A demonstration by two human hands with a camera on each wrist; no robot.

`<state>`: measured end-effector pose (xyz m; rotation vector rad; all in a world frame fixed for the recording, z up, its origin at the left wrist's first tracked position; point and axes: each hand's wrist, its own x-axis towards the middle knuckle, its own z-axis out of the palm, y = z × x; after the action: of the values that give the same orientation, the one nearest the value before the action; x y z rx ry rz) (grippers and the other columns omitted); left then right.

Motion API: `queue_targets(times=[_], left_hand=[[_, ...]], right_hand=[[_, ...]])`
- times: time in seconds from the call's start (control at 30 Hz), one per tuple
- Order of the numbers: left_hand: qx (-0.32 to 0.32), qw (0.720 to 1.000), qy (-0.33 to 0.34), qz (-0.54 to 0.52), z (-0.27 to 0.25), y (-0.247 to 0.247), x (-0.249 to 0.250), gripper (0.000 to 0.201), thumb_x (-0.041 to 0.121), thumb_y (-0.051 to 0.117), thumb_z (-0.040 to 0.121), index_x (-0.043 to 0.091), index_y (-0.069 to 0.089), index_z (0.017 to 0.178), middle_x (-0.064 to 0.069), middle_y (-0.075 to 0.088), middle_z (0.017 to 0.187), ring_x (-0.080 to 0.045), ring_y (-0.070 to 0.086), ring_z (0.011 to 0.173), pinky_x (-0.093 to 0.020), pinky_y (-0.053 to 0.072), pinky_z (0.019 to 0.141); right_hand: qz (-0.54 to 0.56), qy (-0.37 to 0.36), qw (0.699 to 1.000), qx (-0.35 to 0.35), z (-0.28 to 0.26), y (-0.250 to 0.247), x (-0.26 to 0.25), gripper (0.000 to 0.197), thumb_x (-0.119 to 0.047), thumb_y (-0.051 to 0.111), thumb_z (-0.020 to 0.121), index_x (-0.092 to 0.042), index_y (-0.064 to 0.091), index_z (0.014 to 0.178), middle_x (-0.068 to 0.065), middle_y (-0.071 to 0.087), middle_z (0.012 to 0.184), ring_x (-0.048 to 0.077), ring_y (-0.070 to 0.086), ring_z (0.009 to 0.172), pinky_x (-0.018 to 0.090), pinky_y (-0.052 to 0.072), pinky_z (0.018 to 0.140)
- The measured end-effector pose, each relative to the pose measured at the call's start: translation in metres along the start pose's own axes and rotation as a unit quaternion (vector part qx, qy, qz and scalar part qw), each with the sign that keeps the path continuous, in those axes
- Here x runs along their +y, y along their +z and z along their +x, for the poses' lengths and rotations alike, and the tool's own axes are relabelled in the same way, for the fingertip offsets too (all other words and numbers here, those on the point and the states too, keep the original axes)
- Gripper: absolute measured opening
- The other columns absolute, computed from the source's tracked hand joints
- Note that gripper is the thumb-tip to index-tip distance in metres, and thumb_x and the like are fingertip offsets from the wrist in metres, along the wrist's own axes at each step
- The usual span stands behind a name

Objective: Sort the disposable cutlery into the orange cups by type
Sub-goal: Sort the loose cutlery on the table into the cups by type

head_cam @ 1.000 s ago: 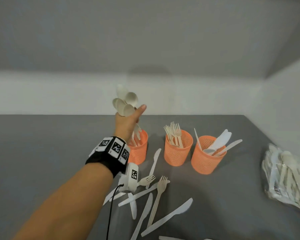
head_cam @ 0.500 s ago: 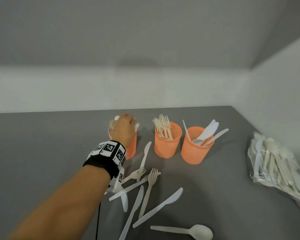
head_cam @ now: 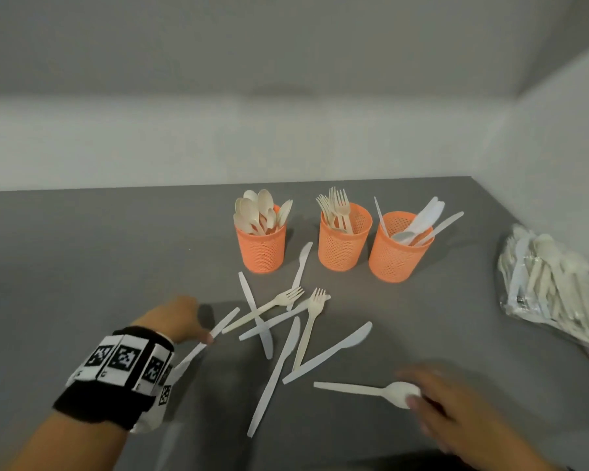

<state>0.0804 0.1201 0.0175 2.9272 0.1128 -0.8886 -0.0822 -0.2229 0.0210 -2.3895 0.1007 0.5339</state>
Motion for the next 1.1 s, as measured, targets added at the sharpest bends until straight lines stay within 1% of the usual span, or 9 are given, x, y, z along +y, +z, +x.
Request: queue_targets(times=[0.13, 0.27, 0.4, 0.47, 0.63, 0.73, 0.8, 0.93, 1.1], left_hand=[[0.020, 0.999, 0.031, -0.014, -0.002, 0.018, 0.000, 0.020, 0.022, 0.069, 0.079, 0.005, 0.061, 0.086, -0.002, 0.058, 0.072, -0.024, 0.059, 0.080, -0.030, 0.049, 0.079], [0.080, 0.990, 0.079, -0.087, 0.000, 0.020, -0.005, 0.014, 0.009, 0.060, 0.084, 0.011, 0.058, 0.070, 0.000, 0.056, 0.059, -0.008, 0.055, 0.045, -0.019, 0.051, 0.055], [0.109, 0.968, 0.224, -0.011, 0.000, 0.024, -0.023, 0.035, -0.002, 0.049, 0.084, 0.021, 0.065, 0.104, 0.007, 0.047, 0.084, -0.012, 0.053, 0.074, -0.017, 0.041, 0.069], [0.093, 0.948, 0.301, 0.039, -0.001, 0.028, -0.030, 0.036, 0.000, 0.052, 0.083, 0.027, 0.068, 0.102, 0.014, 0.039, 0.089, -0.011, 0.051, 0.083, -0.018, 0.041, 0.076], [0.073, 0.926, 0.360, 0.085, -0.003, 0.027, -0.038, 0.025, 0.001, 0.056, 0.073, 0.021, 0.067, 0.083, 0.016, 0.032, 0.082, -0.011, 0.044, 0.079, -0.011, 0.034, 0.064], [0.063, 0.913, 0.376, 0.147, 0.003, 0.028, -0.041, 0.016, 0.011, 0.059, 0.073, 0.022, 0.062, 0.083, 0.013, 0.032, 0.085, -0.009, 0.037, 0.088, -0.022, 0.038, 0.078], [0.058, 0.909, 0.372, 0.177, 0.003, 0.032, -0.041, 0.011, 0.016, 0.058, 0.075, 0.026, 0.057, 0.079, 0.015, 0.036, 0.087, -0.008, 0.040, 0.091, -0.023, 0.033, 0.079], [0.084, 0.935, 0.342, -0.040, -0.004, 0.022, -0.046, 0.029, 0.008, 0.055, 0.080, 0.031, 0.044, 0.066, 0.012, 0.051, 0.068, 0.002, 0.048, 0.064, -0.015, 0.034, 0.062], [0.145, 0.940, 0.276, -0.136, -0.004, 0.010, 0.007, 0.014, 0.015, 0.046, 0.095, 0.012, 0.050, 0.108, -0.002, 0.054, 0.096, -0.019, 0.052, 0.087, -0.025, 0.034, 0.074]], right_hand=[[-0.021, 0.004, 0.999, -0.036, 0.043, 0.023, -0.032, 0.026, -0.023, 0.040, 0.098, -0.023, 0.052, 0.121, -0.007, 0.049, 0.059, 0.005, 0.049, 0.036, 0.016, 0.040, 0.042], [-0.125, 0.036, 0.991, 0.000, 0.056, 0.031, -0.039, 0.038, -0.025, 0.039, 0.098, -0.018, 0.047, 0.062, -0.005, 0.043, 0.055, 0.014, 0.050, 0.053, 0.026, 0.044, 0.062], [-0.187, 0.070, 0.978, 0.051, 0.069, 0.027, -0.039, 0.034, -0.029, 0.046, 0.096, -0.011, 0.061, 0.071, -0.002, 0.045, 0.060, 0.017, 0.047, 0.061, 0.024, 0.036, 0.060], [-0.178, 0.094, 0.978, 0.056, 0.074, 0.025, -0.040, 0.034, -0.028, 0.048, 0.095, -0.006, 0.062, 0.073, 0.000, 0.046, 0.058, 0.017, 0.048, 0.062, 0.023, 0.039, 0.068], [-0.115, 0.147, 0.979, 0.077, 0.084, 0.024, -0.040, 0.036, -0.021, 0.057, 0.088, -0.011, 0.041, 0.057, 0.003, 0.047, 0.055, 0.023, 0.056, 0.074, 0.031, 0.052, 0.064], [-0.107, 0.181, 0.975, 0.079, 0.085, 0.023, -0.039, 0.023, -0.009, 0.050, 0.088, -0.007, 0.051, 0.065, 0.007, 0.055, 0.061, 0.025, 0.063, 0.087, 0.035, 0.056, 0.075], [-0.092, 0.198, 0.972, 0.091, 0.083, 0.022, -0.039, 0.022, -0.003, 0.050, 0.085, -0.005, 0.051, 0.062, 0.014, 0.059, 0.073, 0.028, 0.065, 0.074, 0.035, 0.058, 0.073], [-0.033, 0.164, 0.976, 0.141, 0.081, 0.028, -0.044, 0.014, -0.001, 0.046, 0.086, 0.003, 0.059, 0.085, 0.019, 0.063, 0.090, 0.035, 0.067, 0.083, 0.040, 0.058, 0.075], [-0.050, 0.117, 0.988, 0.090, 0.094, 0.043, -0.079, 0.034, -0.027, 0.044, 0.096, -0.002, 0.051, 0.074, 0.013, 0.061, 0.081, 0.030, 0.064, 0.085, 0.036, 0.053, 0.074]])
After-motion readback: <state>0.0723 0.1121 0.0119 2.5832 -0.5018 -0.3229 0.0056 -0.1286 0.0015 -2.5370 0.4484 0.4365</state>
